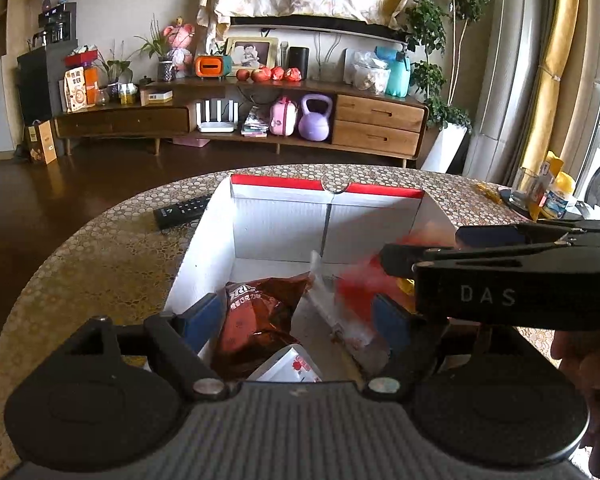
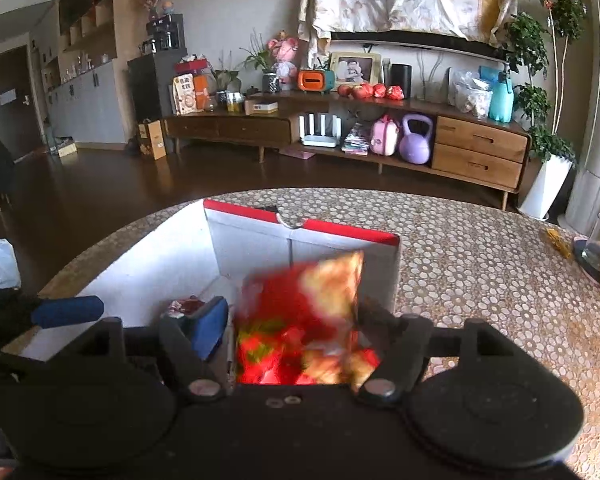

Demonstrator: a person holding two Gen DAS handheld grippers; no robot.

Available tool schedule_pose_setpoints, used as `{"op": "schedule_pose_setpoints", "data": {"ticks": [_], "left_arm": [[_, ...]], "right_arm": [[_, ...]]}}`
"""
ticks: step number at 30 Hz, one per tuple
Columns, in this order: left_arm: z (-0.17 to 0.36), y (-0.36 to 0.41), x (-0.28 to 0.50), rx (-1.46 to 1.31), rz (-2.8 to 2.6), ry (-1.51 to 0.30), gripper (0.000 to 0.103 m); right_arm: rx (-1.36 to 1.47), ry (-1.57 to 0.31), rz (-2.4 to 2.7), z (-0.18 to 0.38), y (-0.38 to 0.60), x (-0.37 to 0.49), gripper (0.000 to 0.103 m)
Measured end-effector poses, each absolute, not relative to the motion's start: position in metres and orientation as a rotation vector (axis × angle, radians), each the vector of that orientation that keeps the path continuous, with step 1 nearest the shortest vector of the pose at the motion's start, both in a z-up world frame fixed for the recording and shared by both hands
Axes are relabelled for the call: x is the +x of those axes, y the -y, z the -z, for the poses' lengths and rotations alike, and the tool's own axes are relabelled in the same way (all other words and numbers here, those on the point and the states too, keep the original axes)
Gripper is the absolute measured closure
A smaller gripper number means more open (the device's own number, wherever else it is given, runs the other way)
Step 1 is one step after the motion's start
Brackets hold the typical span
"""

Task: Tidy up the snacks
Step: 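Open both tools to drop the chip bag and stick into the white box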

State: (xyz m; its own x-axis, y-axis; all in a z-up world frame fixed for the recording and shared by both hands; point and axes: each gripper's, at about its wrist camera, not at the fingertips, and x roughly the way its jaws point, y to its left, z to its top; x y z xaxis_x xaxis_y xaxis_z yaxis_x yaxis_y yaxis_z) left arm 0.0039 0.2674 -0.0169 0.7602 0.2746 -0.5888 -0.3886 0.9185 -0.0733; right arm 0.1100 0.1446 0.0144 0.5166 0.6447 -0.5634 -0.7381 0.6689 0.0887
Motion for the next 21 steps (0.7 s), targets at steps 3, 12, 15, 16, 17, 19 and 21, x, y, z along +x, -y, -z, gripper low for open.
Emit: {"op": "schedule_pose_setpoints", "data": {"ticks": [3,12,15,16,17,19,21], "left_arm": [[0.015,-0.266,0.003,-0.201,-0.373,-0.610,0.020],[0.009,-0.253,-0.006,-0.179,-0.401,-0.598,0.003],[0.006,-0.247,-0.010,-0.166,-0.410,-0.594,0.000],[0.006,-0.246,-0.012,-0.166,-0.412,-0.596,0.000],[0.006,-0.243,-0.013,-0.163,-0.417,-0.594,0.000],[0.005,-0.238,-0.017,-0.157,-0.429,-0.589,0.000],[0.005,-0.233,-0.022,-0.152,-0.436,-0.585,0.000]], "right_arm": [[-0.169,-0.589,-0.835,-0.017,-0.142,0.106,0.027],[-0.113,-0.522,-0.835,-0.042,-0.120,0.087,0.008],[-0.096,-0.492,-0.837,-0.049,-0.107,0.078,0.002],[-0.088,-0.486,-0.835,-0.050,-0.102,0.075,0.001],[-0.074,-0.483,-0.831,-0.052,-0.096,0.071,0.000],[-0.055,-0.481,-0.824,-0.056,-0.087,0.067,0.000],[-0.047,-0.479,-0.815,-0.058,-0.075,0.062,0.000]]}}
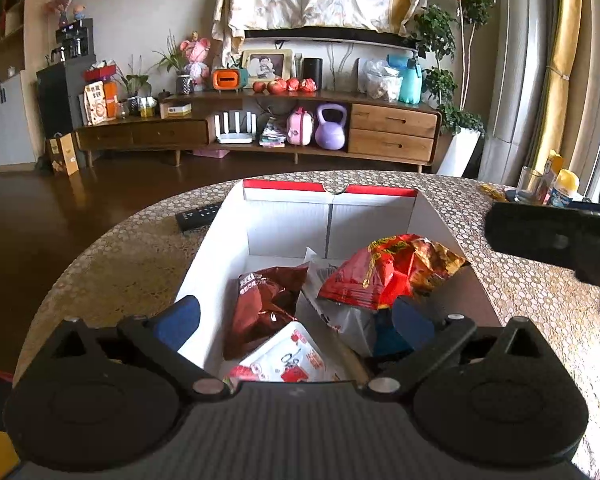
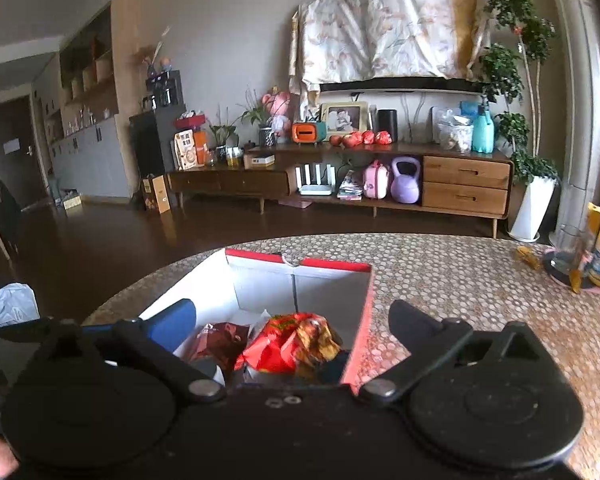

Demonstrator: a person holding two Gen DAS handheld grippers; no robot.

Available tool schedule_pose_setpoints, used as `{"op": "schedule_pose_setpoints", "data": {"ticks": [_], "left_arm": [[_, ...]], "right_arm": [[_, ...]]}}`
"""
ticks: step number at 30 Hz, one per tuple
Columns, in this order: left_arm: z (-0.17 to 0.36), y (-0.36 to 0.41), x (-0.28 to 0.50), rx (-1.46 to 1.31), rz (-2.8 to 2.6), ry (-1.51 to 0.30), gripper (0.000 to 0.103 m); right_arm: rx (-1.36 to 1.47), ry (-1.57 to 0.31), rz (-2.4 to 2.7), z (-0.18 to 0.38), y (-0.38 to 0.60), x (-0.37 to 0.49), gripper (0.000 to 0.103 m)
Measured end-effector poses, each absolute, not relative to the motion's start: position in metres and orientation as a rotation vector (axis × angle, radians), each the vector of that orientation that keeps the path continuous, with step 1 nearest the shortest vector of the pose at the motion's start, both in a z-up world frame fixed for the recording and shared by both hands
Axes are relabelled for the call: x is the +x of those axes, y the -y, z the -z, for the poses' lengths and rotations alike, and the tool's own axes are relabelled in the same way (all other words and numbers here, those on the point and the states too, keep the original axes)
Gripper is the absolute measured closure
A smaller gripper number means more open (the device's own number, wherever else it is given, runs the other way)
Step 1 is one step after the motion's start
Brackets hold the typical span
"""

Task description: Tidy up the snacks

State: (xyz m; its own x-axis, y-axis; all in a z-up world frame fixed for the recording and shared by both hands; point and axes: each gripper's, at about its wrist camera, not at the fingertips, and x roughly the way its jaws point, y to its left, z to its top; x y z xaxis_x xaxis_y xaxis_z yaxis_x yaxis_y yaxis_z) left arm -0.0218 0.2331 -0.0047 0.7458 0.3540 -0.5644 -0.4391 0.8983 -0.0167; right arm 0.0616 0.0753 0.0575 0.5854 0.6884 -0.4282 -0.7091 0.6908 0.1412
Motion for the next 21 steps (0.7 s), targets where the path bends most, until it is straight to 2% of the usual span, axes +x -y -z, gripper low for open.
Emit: {"op": "schedule_pose_setpoints", "data": {"ticks": [21], "left_arm": [[-0.017,-0.178,-0.080,-0.153,-0.434,-0.538,0.000]], "right_arm": [[0.038,-0.519,-0.757,-0.042,-0.003,0.021,0.000]]}}
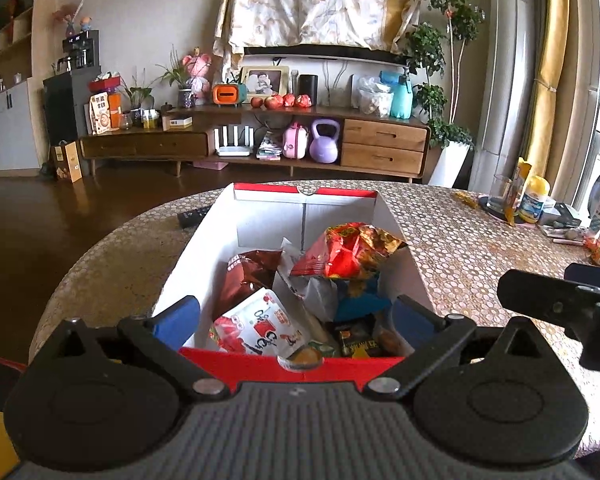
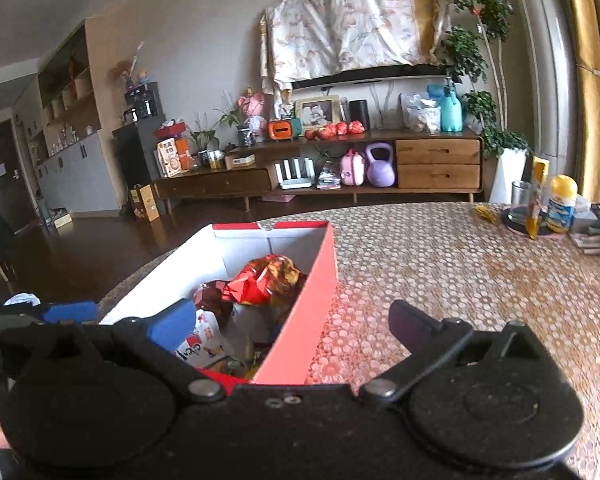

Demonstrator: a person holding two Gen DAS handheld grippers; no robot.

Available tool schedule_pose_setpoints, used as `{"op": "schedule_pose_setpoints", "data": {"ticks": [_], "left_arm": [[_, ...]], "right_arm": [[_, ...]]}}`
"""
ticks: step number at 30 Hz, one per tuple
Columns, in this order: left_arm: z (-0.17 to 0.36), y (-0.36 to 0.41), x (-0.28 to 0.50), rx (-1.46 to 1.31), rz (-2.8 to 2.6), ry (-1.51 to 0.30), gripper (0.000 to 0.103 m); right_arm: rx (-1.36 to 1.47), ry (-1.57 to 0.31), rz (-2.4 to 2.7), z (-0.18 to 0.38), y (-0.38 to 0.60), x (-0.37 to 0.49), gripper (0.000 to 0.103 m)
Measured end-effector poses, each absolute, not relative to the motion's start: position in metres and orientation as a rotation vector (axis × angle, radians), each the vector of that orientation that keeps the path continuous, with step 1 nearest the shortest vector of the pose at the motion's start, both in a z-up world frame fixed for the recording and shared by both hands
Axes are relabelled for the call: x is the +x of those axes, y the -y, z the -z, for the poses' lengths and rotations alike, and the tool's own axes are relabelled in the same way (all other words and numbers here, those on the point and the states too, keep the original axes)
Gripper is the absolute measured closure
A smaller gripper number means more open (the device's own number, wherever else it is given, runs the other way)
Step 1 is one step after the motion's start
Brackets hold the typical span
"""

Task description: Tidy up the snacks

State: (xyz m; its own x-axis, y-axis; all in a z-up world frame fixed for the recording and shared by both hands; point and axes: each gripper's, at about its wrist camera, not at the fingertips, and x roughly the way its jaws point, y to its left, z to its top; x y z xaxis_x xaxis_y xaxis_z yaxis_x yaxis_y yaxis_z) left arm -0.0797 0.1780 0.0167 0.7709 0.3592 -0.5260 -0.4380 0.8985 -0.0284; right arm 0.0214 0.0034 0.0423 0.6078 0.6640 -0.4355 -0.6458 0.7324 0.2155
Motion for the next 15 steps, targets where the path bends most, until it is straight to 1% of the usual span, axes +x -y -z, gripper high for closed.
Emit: {"op": "schedule_pose_setpoints", "data": {"ticks": [15], "left_arm": [[-0.017,-0.169,-0.085,-0.131,-0.443,-0.541,0.000]], "right_arm": [[0.055,-0.524,-0.727,-0.034,0.012,0.017,0.000]]}}
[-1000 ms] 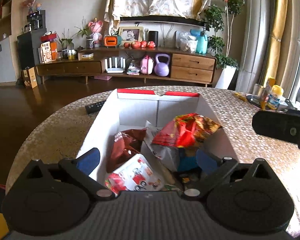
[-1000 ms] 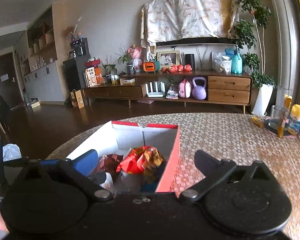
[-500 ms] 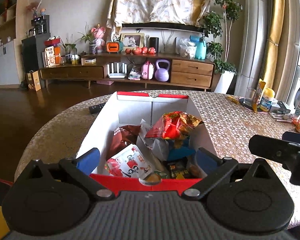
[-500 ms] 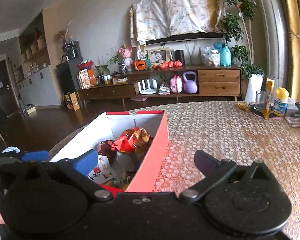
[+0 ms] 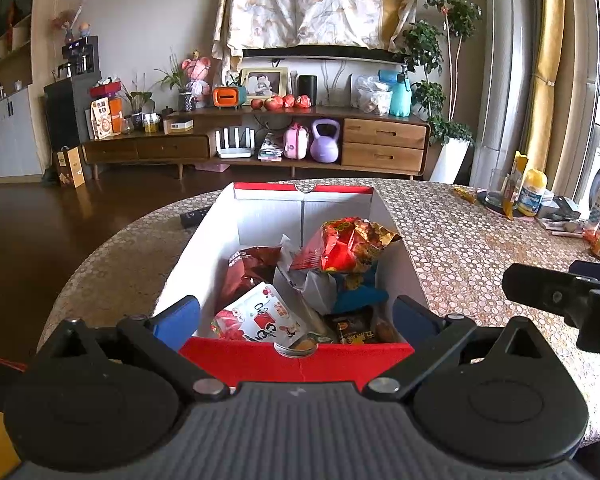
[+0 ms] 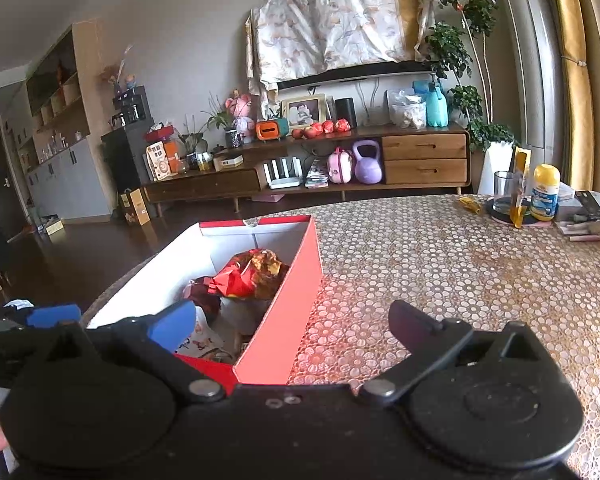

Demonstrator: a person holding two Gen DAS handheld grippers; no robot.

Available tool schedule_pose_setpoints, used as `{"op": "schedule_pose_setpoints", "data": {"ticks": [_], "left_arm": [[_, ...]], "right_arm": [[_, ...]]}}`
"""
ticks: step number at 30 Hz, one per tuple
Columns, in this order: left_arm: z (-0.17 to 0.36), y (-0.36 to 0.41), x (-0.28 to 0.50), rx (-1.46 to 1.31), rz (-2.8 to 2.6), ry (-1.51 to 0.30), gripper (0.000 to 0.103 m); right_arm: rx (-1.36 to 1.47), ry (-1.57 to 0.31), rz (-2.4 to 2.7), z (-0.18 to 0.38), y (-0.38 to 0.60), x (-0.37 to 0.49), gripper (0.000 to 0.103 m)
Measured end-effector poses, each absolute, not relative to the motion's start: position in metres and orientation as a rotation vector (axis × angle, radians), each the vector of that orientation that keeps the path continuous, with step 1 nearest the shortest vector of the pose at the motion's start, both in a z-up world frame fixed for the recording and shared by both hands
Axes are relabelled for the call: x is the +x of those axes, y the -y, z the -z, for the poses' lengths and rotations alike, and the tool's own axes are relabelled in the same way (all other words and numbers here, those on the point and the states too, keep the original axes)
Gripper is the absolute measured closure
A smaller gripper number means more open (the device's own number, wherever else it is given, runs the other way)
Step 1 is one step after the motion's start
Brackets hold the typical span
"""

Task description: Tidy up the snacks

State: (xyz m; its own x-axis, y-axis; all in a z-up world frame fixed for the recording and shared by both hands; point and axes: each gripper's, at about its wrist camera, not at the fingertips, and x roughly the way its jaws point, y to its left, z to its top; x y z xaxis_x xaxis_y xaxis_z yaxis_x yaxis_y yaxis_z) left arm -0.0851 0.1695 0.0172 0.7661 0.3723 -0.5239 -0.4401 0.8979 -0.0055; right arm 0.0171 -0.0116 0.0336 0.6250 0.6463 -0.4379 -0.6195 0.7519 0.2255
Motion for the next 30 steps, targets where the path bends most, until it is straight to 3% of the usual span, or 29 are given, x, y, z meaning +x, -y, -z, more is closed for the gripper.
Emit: {"op": "schedule_pose_setpoints", "data": {"ticks": [30], "left_arm": [[-0.0210,-0.1699,-0.0868,-0.116,-0.447,-0.542,0.000]], "right_arm": [[0.057,-0.525,-0.716,-0.0349,0.0147,0.0158,0.000]]}}
